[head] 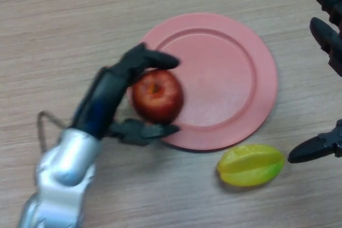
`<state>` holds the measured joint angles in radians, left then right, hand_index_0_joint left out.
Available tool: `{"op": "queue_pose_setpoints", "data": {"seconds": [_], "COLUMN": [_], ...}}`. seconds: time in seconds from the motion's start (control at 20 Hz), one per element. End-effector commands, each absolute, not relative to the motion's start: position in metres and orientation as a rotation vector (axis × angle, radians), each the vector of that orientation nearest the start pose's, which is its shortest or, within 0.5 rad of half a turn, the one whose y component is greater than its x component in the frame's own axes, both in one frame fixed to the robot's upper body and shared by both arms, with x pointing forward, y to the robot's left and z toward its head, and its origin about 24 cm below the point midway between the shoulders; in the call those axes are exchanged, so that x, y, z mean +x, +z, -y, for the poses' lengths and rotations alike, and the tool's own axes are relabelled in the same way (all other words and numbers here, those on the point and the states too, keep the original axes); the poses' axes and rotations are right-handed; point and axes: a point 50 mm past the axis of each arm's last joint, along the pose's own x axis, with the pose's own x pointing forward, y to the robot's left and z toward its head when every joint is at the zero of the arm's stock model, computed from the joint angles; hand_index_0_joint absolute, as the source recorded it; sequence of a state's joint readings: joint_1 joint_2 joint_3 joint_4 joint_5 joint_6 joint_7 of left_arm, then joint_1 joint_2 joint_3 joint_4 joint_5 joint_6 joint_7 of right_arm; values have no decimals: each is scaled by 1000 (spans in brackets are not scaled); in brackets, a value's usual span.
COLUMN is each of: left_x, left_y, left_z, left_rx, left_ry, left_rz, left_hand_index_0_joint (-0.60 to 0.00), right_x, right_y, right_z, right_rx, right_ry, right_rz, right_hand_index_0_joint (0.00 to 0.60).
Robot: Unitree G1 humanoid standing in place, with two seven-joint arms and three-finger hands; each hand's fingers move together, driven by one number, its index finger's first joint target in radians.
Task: Pick up the red apple and place it on the plate
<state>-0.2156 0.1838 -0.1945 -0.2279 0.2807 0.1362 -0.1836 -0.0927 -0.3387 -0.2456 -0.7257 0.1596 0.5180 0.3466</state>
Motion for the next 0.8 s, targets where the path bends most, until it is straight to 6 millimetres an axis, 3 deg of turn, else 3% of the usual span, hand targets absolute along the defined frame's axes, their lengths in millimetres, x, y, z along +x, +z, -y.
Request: {"op": "queue_pose_setpoints", "data": {"seconds": [0.05,0.25,0.35,0.5,0.65,0.8], "left_x": [282,296,298,298,285,250], "left_y": [146,130,130,132,153,188], "left_z": [-99,-91,-91,-96,-109,-141], "left_rx": [488,528,512,497,493,396], "left_ry": [-327,-363,-357,-337,-299,-253], "left_rz": [427,368,361,291,348,441], "left_hand_index_0_joint": [-600,-600,-399,-2,0,0], "right_x": [210,209,208,206,206,208], "right_y": [226,225,224,224,224,224], "right_z": [199,202,203,206,207,204], "right_rx": [-353,-351,-350,-356,-367,-374], "right_ry": [225,219,216,199,197,213], "right_rz": [532,528,525,519,524,523], "right_hand_index_0_joint": [0,0,0,0,0,0]}}
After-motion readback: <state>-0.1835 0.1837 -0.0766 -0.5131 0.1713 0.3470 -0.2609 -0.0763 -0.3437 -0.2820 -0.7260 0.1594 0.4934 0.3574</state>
